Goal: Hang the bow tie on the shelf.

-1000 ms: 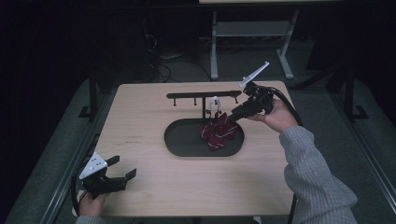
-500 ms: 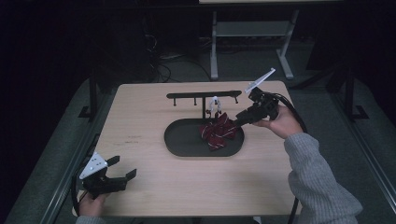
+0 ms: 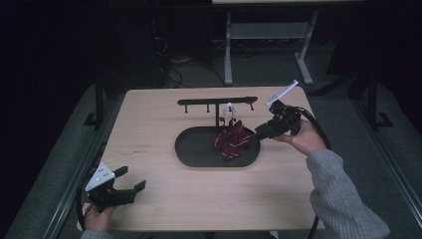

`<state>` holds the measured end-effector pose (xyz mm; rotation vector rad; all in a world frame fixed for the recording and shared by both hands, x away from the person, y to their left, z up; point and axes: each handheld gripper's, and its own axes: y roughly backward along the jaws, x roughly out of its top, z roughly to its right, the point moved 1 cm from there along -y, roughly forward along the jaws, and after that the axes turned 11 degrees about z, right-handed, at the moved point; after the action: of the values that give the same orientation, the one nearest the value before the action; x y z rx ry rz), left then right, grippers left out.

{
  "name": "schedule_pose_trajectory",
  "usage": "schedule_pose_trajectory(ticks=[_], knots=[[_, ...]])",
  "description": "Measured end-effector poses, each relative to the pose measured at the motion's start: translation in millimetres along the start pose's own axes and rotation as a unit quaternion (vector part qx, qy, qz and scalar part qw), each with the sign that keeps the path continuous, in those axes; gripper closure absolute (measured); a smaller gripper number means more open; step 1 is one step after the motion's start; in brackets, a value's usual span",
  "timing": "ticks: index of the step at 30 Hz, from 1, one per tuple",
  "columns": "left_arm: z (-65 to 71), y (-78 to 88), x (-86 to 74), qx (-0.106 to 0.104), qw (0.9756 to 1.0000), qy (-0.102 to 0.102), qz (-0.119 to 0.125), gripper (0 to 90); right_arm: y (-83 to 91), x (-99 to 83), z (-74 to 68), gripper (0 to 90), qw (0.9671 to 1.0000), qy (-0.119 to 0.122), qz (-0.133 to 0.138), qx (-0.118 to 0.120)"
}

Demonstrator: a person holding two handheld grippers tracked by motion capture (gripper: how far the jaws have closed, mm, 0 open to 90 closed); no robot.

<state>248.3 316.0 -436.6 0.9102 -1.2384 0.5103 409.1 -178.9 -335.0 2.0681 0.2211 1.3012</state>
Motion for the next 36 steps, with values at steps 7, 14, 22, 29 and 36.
schedule_pose_trajectory(ticks=[7,14,22,29,36], knots=[[0.0,-0.4,0.0,-0.002,1.0000,-0.003,0.000,13.0,0.7,-10.5,0.3,54.2,1.0000,-0.008,0.002,0.000],[0.0,-0.5,-0.1,-0.001,1.0000,-0.003,0.000,13.0,0.4,-18.3,1.4,53.3,0.9999,-0.013,0.000,0.000],[0.0,-0.2,0.0,-0.001,1.0000,-0.003,0.000,13.0,1.8,-28.1,0.9,53.2,0.9998,-0.018,0.003,-0.001],[0.1,-0.2,-0.1,0.000,1.0000,-0.001,0.000,13.0,1.8,-36.5,2.0,52.5,0.9997,-0.025,0.004,-0.001],[-0.1,-0.3,-0.1,0.000,1.0000,-0.003,0.000,13.0,0.9,-45.9,1.7,51.3,0.9995,-0.030,0.004,0.000]])
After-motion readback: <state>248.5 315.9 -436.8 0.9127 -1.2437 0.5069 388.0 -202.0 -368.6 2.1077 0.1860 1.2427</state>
